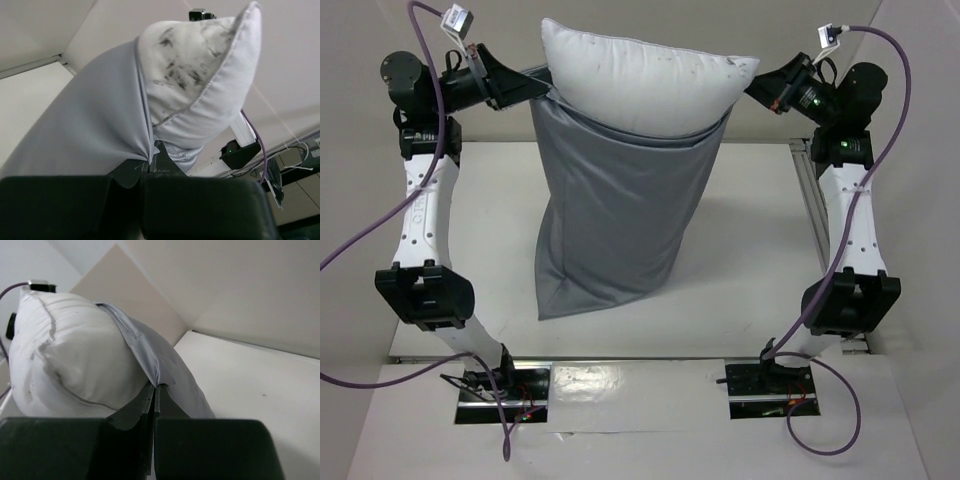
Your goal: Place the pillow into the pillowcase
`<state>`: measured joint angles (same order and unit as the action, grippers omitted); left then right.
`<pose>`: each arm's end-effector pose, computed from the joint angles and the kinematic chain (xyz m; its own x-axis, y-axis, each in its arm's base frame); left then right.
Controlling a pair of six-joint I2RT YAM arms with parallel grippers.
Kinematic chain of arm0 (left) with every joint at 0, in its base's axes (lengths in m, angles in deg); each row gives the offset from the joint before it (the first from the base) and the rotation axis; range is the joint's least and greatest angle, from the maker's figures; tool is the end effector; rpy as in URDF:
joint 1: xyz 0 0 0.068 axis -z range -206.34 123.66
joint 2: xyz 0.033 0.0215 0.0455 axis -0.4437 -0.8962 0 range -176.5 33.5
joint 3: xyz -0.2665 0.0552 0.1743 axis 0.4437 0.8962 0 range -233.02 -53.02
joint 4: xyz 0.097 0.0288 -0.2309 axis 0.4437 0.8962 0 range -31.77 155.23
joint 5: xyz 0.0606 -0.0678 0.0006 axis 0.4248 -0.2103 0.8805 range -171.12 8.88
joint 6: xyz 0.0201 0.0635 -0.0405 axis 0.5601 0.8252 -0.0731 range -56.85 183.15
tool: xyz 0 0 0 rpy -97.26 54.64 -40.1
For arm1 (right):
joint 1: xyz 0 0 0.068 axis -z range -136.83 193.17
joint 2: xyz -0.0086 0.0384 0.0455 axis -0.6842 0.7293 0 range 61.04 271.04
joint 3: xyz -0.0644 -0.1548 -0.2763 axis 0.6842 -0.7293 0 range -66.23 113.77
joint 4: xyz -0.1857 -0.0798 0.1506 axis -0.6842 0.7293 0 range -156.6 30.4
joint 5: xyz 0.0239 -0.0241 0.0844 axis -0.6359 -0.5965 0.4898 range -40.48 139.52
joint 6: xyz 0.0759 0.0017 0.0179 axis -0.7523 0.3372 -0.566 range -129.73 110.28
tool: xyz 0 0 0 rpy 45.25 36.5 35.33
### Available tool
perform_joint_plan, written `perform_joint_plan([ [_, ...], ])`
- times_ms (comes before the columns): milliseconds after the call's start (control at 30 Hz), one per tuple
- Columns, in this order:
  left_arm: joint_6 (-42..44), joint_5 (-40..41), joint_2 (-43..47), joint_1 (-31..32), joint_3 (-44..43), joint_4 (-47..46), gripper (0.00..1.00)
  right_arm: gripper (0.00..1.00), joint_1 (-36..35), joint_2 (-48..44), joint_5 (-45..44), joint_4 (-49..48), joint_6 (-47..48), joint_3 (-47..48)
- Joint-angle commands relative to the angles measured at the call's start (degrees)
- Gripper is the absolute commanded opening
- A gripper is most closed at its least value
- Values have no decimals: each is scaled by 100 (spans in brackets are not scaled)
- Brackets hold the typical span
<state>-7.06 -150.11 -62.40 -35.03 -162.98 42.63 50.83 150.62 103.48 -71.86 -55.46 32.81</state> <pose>0.3563 -0.0083 0.5914 -0.5380 -0.4236 -0.7288 0.7134 0.2318 -0.6613 0.3531 0.0069 0.5559 -0.3231 0.4685 -0.8223 -0.6666 0.5041 0.5491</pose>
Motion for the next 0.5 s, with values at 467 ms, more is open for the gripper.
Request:
perform_joint_plan([
  [467, -5602, 719, -674, -782, -642, -7180, 0, 0, 253, 560, -2029, 1246, 1137, 881],
])
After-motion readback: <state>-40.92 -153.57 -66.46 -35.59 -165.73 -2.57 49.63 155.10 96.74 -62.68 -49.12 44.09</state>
